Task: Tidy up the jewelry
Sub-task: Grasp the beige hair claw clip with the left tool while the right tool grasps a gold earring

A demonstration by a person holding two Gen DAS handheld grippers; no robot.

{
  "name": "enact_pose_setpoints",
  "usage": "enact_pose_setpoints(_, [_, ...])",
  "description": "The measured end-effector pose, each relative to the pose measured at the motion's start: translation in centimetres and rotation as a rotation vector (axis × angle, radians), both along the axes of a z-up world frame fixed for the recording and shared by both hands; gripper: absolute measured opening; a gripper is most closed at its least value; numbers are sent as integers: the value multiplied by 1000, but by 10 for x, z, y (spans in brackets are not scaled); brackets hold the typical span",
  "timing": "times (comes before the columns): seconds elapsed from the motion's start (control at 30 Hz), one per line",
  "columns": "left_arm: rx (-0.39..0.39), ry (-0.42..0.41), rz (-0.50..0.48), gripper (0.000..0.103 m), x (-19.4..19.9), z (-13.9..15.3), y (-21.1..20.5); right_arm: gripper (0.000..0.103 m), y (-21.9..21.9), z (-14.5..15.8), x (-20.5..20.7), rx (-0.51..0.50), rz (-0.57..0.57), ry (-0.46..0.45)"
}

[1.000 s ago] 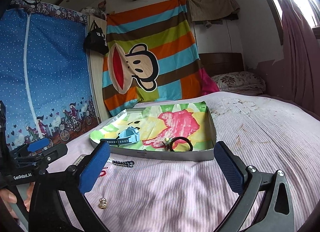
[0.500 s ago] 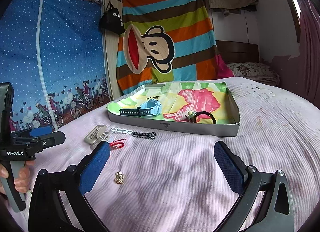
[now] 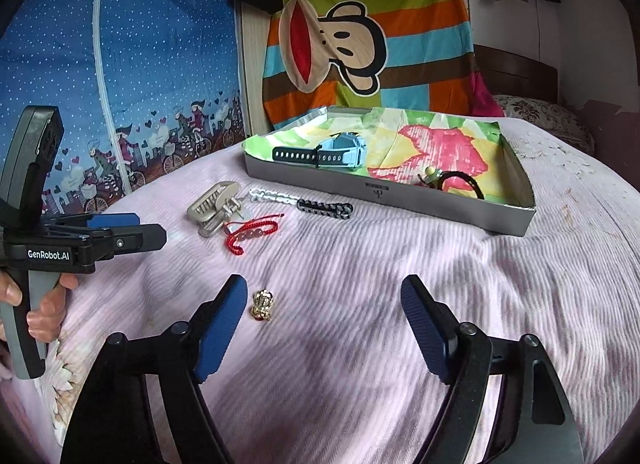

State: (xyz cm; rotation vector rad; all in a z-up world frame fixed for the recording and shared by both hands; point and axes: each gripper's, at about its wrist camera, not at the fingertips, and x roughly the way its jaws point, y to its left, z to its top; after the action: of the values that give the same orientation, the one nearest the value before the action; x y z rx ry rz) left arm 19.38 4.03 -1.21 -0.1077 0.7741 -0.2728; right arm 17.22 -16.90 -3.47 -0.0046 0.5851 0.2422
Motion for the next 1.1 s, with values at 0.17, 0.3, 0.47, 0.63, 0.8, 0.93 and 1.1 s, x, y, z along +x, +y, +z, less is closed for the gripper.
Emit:
enact_pose_setpoints(0.17, [4, 17, -7, 75, 12, -3, -2, 57, 14, -13, 13, -15, 71, 82])
enact_pose_setpoints(0.3, [17, 20, -6, 69, 24, -6, -6, 49, 23, -22, 20, -25, 108, 133])
enact_pose_setpoints(0.47, [32, 11, -10, 63, 37, -7, -12, 38, 31, -34, 29, -32, 121, 190])
enact_pose_setpoints(0.63, [38, -4, -20, 57, 45, -8, -17, 25, 28, -37, 36, -20, 103, 203])
enact_pose_setpoints(0.8, [8, 3, -15, 48, 53, -12, -16, 16, 27, -39, 43, -19, 87, 207])
enact_pose_setpoints(0.93, [-13, -12, -12, 44, 53, -12, -15, 13, 26, -40, 48, -15, 75, 206])
enact_pose_setpoints(1.1, [-23, -31, -12, 43, 50, -12, -14, 13, 24, -39, 55, -7, 60, 194])
